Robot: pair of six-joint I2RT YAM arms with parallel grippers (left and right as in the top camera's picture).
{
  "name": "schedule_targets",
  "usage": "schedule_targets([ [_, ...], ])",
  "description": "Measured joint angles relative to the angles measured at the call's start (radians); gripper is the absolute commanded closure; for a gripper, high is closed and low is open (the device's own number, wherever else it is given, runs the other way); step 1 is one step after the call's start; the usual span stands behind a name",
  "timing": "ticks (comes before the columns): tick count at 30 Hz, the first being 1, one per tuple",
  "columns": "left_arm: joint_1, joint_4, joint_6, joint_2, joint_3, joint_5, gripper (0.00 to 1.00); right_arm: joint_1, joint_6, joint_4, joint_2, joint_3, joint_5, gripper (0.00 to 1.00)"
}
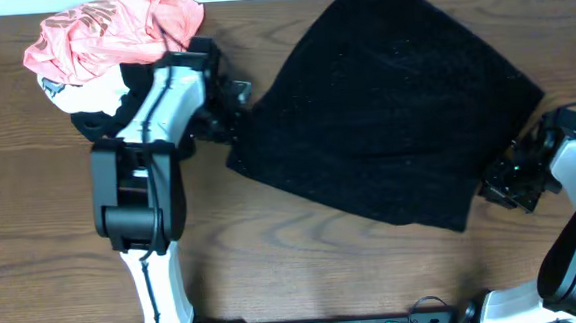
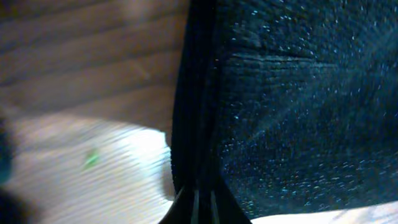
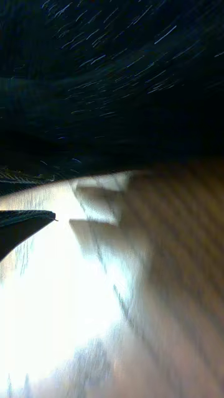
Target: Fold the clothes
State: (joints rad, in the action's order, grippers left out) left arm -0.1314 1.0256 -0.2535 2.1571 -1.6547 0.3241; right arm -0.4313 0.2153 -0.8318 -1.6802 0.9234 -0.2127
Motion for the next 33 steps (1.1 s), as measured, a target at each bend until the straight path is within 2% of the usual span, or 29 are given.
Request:
schedule_targets([
  [8,0.019,0.08,0.018,0.0,0.0,-0.009,0.94,0.097,0.001,-0.009,0.0,0.0,-0.017,0.87],
  [10,0.017,0.101,0.018,0.0,0.0,-0.01,0.94,0.124,0.003,-0.018,0.0,0.0,-0.016,0.89],
  [12,0.016,0.11,0.021,0.0,0.001,-0.01,0.94,0.139,0.006,-0.014,0.0,0.0,-0.014,0.97],
  [16,0.002,0.113,0.031,0.0,0.012,-0.013,0.94,0.138,0.026,0.015,0.0,0.0,0.011,0.99],
  [22,-0.082,0.101,0.044,0.0,0.035,-0.017,0.94,0.094,0.044,0.022,0.0,0.0,0.051,0.99],
  [33,-0.281,0.01,0.115,-0.001,0.062,-0.021,0.94,-0.077,0.067,0.079,0.0,0.0,0.092,0.99],
])
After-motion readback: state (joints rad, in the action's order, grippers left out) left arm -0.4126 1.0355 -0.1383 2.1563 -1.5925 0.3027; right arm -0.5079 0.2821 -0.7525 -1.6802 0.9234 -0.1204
